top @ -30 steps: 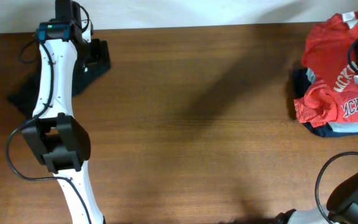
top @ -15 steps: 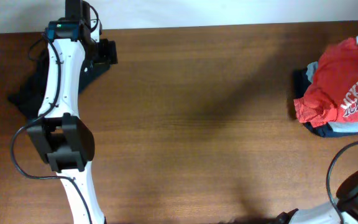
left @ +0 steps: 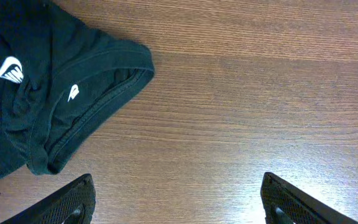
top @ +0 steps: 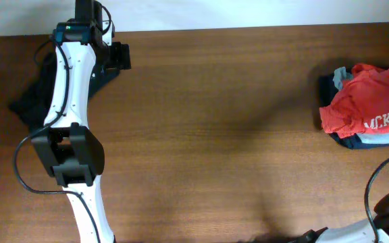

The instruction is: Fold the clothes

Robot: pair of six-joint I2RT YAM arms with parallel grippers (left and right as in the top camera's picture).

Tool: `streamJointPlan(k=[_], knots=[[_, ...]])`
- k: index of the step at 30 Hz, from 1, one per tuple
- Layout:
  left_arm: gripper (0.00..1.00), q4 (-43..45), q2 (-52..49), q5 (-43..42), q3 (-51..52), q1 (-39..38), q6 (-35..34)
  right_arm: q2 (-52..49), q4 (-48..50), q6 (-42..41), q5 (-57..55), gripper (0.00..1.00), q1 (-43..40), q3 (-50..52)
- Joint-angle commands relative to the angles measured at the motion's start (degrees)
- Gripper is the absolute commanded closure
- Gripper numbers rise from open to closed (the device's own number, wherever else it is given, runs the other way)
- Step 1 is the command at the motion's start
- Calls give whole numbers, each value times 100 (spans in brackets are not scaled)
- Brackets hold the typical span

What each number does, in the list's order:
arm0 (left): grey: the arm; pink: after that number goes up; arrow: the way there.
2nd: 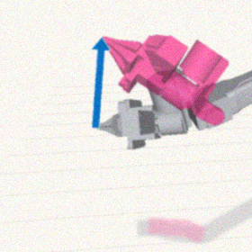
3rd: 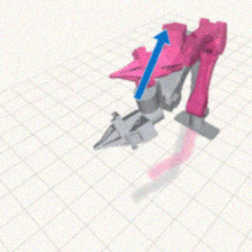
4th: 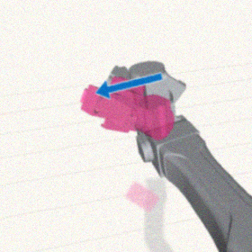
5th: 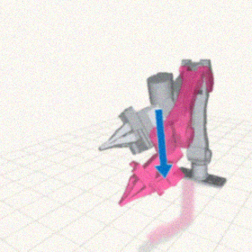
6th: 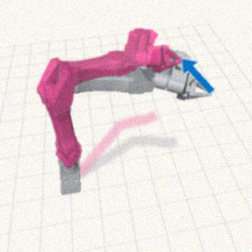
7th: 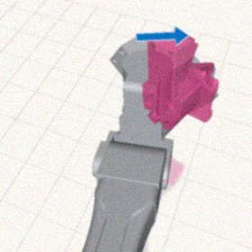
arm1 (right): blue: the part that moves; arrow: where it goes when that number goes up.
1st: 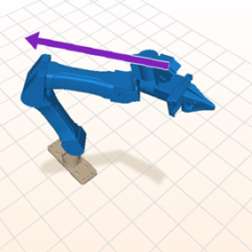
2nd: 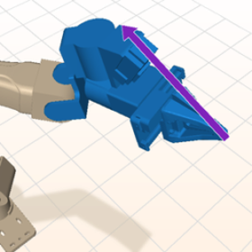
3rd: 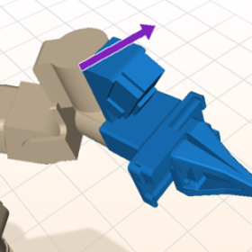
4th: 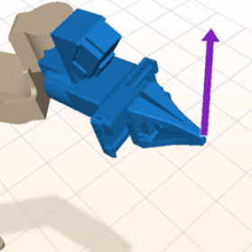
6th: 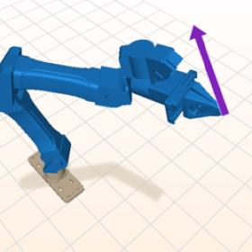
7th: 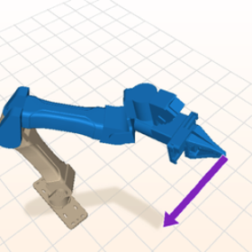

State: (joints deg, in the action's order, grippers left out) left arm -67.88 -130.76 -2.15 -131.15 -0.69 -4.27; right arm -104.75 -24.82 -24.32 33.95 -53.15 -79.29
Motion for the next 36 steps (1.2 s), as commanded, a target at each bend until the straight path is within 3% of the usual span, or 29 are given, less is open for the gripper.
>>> streamJointPlan(k=[1,2,7,13,17,27,33,36], knots=[[15,13,-17,-63,-13,-7,66,26,28,162,13,30,70,-131],[15,11,-17,-63,-13,-7,66,26,11,164,9,29,101,-131],[15,7,-17,-63,-13,-7,66,31,-151,162,437,9,175,-131],[15,-4,-17,-63,-13,-7,66,39,-1287,450,372,6,232,-129],[15,-7,-17,-63,-13,-7,66,39,-1550,511,308,8,411,-127],[15,-28,-17,-61,-13,-7,68,37,-1486,588,-280,20,1141,-127],[15,-24,-17,-61,-13,-7,66,39,-1309,544,-245,39,1226,-129],[15,-9,-17,-61,-13,-7,68,39,-997,542,310,52,1215,-129]])
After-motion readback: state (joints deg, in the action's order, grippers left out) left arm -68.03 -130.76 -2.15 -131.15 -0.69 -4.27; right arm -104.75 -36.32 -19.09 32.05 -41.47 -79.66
